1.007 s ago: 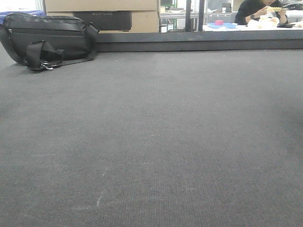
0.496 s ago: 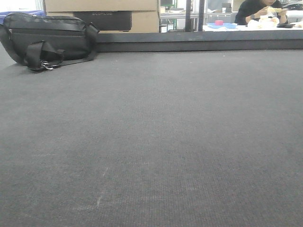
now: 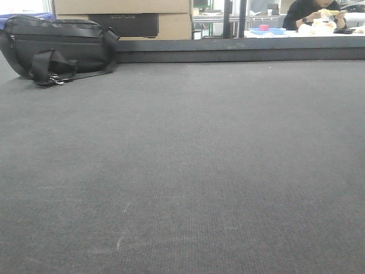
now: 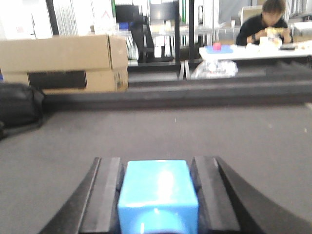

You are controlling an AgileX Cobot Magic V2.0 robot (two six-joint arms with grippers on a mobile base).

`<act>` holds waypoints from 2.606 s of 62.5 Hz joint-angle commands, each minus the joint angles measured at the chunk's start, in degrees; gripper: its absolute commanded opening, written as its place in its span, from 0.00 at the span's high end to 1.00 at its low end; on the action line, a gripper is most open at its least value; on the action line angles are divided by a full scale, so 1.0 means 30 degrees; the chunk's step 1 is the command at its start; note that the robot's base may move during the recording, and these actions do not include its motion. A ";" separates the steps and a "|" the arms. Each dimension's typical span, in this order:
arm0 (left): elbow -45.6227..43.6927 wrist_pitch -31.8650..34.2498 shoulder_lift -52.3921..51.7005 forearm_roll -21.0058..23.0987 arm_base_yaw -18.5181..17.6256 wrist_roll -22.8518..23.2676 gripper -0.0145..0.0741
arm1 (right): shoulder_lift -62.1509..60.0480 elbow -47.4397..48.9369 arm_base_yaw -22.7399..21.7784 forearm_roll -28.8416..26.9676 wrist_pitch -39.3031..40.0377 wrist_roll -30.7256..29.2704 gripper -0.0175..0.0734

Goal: Grab block from conveyor and place in blue bin
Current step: 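Lift both held blocks up off the conveyor belt, then drive the base away from the conveyor toward the blue bin shelves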

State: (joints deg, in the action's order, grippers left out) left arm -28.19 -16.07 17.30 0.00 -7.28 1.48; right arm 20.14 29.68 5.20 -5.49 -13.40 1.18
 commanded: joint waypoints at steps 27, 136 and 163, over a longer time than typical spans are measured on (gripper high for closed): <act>0.0048 0.0251 -0.0121 -0.0139 -0.0106 0.0076 0.96 | -0.0168 -0.0025 0.0009 0.0072 0.1481 -0.0050 0.99; 0.0048 0.0251 -0.0121 -0.0139 -0.0106 0.0076 0.96 | -0.0168 -0.0025 0.0009 0.0072 0.1481 -0.0050 0.99; 0.0048 0.0251 -0.0121 -0.0139 -0.0106 0.0076 0.96 | -0.0168 -0.0025 0.0009 0.0072 0.1481 -0.0050 0.99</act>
State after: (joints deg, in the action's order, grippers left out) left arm -28.10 -16.33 17.17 -0.31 -7.28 1.48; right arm 19.90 29.68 5.20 -5.49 -10.75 1.18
